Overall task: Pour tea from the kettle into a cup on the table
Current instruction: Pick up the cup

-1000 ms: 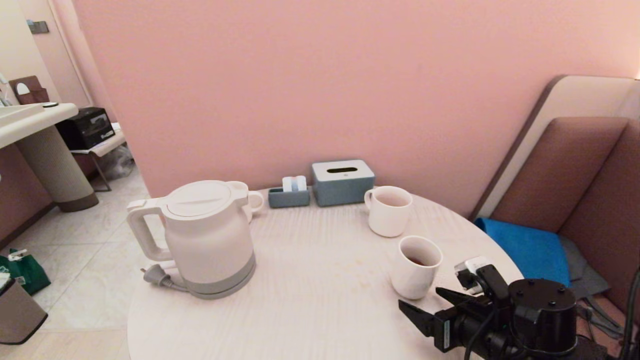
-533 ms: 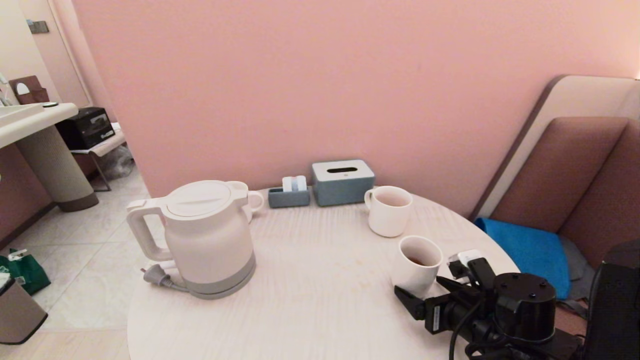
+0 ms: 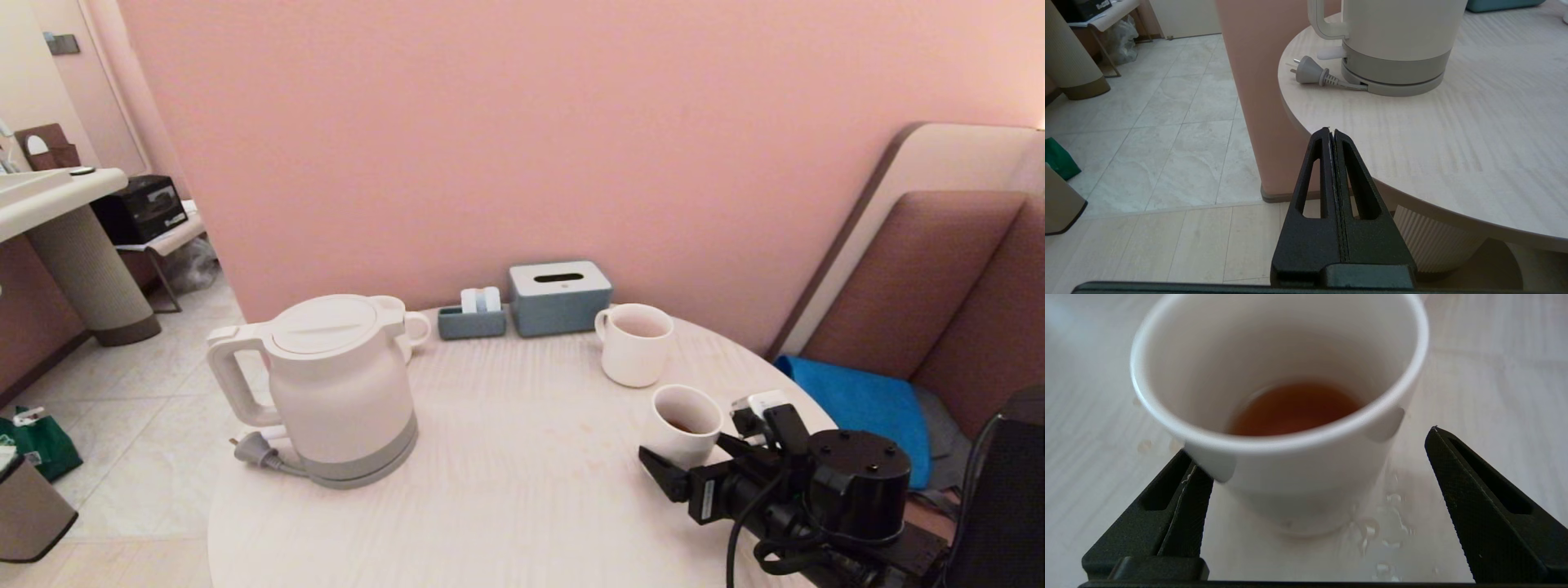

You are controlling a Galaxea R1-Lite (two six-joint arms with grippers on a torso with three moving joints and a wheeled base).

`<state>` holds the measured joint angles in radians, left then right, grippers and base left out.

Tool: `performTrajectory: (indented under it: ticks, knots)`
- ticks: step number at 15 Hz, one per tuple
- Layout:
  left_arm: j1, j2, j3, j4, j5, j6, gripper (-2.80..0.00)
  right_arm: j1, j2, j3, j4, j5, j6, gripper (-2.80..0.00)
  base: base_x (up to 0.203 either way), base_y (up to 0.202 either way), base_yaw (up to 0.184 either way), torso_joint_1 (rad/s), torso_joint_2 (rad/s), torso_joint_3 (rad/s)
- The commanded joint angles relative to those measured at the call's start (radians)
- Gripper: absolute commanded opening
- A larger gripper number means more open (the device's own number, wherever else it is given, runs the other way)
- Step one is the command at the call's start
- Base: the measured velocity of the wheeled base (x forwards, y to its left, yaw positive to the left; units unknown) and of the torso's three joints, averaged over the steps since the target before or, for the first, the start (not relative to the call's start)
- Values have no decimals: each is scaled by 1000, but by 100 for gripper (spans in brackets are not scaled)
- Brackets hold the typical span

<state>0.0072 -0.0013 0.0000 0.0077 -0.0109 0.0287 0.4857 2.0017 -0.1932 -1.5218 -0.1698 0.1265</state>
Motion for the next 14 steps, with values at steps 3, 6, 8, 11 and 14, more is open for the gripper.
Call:
performTrajectory:
  ticks: [3,6,8,11,14]
  knots:
    - [0,1,0,0,0,0,-280,1,7,-27,-11,2,1,0,0,0,0,0,0,0]
    - [0,1,0,0,0,0,-280,-1,27,-61,-11,3,6,0,0,0,0,0,0,0]
    - [0,1,0,0,0,0,-280,-1,40,-78,-11,4,7,0,0,0,0,0,0,0]
    - [0,1,0,0,0,0,-280,-1,40,-84,-12,4,5,0,0,0,0,0,0,0]
    - [0,1,0,0,0,0,-280,-1,40,-83,-12,4,7,-280,0,0,0,0,0,0]
